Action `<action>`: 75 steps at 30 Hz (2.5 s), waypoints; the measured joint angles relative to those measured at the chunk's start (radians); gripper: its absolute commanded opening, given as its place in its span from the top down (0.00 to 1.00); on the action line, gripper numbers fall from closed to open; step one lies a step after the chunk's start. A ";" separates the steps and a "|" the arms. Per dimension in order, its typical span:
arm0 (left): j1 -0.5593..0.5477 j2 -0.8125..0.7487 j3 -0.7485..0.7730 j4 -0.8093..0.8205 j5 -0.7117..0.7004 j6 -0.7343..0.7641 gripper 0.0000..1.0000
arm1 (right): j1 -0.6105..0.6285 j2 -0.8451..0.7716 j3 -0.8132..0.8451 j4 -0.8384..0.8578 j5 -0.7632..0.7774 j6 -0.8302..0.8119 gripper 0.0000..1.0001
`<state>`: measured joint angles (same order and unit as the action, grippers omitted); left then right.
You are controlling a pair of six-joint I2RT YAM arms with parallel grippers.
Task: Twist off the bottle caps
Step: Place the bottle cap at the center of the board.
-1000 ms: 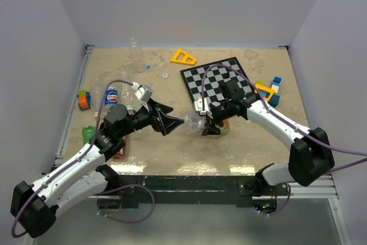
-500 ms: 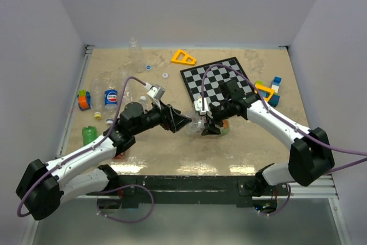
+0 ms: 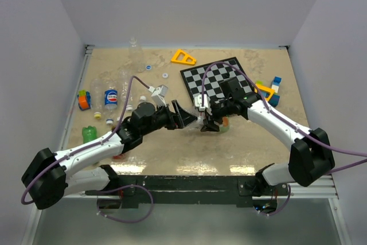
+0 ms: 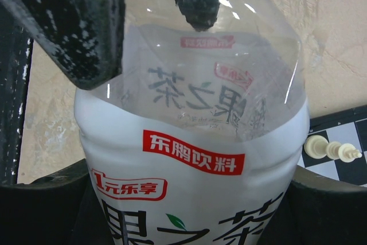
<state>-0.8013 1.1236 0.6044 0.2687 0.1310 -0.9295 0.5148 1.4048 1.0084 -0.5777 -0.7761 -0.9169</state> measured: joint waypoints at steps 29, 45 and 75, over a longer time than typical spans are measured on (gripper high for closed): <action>-0.013 0.071 0.011 0.068 -0.115 -0.150 0.93 | 0.003 -0.008 -0.004 0.042 0.079 0.018 0.86; -0.013 0.056 0.011 0.057 -0.118 -0.110 0.97 | 0.004 -0.011 -0.006 0.049 0.074 0.019 0.81; -0.013 0.026 0.028 0.016 -0.125 -0.046 0.99 | 0.006 -0.051 -0.018 0.074 0.063 0.027 0.17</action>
<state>-0.8139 1.1492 0.6327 0.2848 0.0063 -0.9756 0.5205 1.3540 0.9905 -0.5041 -0.7136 -0.8898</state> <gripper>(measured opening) 0.496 0.817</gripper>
